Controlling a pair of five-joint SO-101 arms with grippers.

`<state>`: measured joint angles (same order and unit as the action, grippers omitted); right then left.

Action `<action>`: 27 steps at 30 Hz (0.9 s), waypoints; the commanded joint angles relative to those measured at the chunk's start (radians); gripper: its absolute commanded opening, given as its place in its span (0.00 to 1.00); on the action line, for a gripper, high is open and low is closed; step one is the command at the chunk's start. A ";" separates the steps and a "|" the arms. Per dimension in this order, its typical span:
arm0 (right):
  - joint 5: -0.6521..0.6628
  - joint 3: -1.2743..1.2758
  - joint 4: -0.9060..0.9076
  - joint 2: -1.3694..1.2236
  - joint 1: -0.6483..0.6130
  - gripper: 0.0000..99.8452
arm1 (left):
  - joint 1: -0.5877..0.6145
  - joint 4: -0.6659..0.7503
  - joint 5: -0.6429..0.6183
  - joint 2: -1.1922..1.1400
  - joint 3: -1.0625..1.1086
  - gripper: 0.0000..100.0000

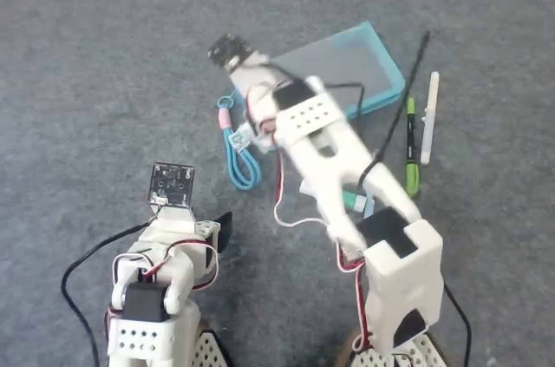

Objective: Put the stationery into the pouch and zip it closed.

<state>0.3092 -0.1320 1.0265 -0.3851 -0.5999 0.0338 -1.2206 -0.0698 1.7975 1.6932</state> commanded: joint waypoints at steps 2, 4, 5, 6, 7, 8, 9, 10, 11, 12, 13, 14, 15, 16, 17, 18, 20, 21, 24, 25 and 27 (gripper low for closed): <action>-0.017 0.069 -0.127 0.005 -0.024 0.24 | -0.008 -0.008 -0.011 0.014 -0.007 0.23; -0.015 0.072 -0.133 0.004 -0.027 0.24 | -0.008 -0.008 -0.011 0.014 -0.007 0.23; -0.014 0.071 -0.131 -0.001 -0.025 0.24 | -0.008 -0.008 -0.011 0.014 -0.007 0.23; -0.015 0.066 -0.131 -0.010 -0.022 0.24 | -0.008 -0.008 -0.011 0.014 -0.007 0.23; -0.015 0.064 -0.133 -0.021 -0.018 0.24 | -0.008 -0.008 -0.011 0.014 -0.007 0.23; -0.014 0.057 -0.133 -0.036 -0.008 0.24 | -0.008 -0.008 -0.011 0.014 -0.007 0.23; -0.014 0.049 -0.133 -0.056 0.001 0.24 | -0.008 -0.008 -0.011 0.014 -0.007 0.23; -0.012 0.038 -0.133 -0.081 0.008 0.24 | -0.008 -0.008 -0.011 0.014 -0.007 0.23; -0.012 0.018 -0.130 -0.107 0.016 0.24 | -0.008 -0.008 -0.011 0.014 -0.007 0.23; -0.014 -0.003 -0.122 -0.133 0.025 0.24 | -0.008 -0.008 -0.011 0.014 -0.007 0.23; -0.014 -0.029 -0.104 -0.153 0.030 0.23 | -0.008 -0.008 -0.011 0.014 -0.007 0.23; -0.014 -0.058 -0.079 -0.171 0.036 0.23 | -0.008 -0.008 -0.011 0.014 -0.007 0.23; -0.015 -0.091 -0.045 -0.185 0.042 0.23 | -0.008 -0.008 -0.011 0.014 -0.007 0.23; -0.017 -0.124 -0.012 -0.196 0.050 0.23 | -0.008 -0.008 -0.011 0.014 -0.007 0.23; -0.020 -0.153 0.019 -0.206 0.059 0.23 | -0.008 -0.008 -0.011 0.014 -0.007 0.23; -0.023 -0.175 0.041 -0.211 0.068 0.23 | -0.008 -0.008 -0.011 0.014 -0.007 0.23; -0.055 -0.199 0.054 -0.220 0.094 0.18 | -0.008 -0.008 -0.011 0.014 -0.007 0.23; -0.064 -0.204 0.054 -0.223 0.108 0.15 | -0.008 -0.008 -0.011 0.014 -0.007 0.23; -0.066 -0.204 0.065 -0.223 0.142 0.05 | -0.008 -0.008 -0.011 0.014 -0.007 0.23; -0.066 -0.206 0.077 -0.220 0.154 0.03 | -0.008 -0.008 -0.011 0.014 -0.007 0.23; -0.061 -0.207 0.105 -0.216 0.179 0.01 | -0.008 -0.008 -0.011 0.014 -0.007 0.23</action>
<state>0.2539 -0.2977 1.0925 -0.6214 -0.4588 0.0338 -1.2206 -0.0698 1.7975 1.6932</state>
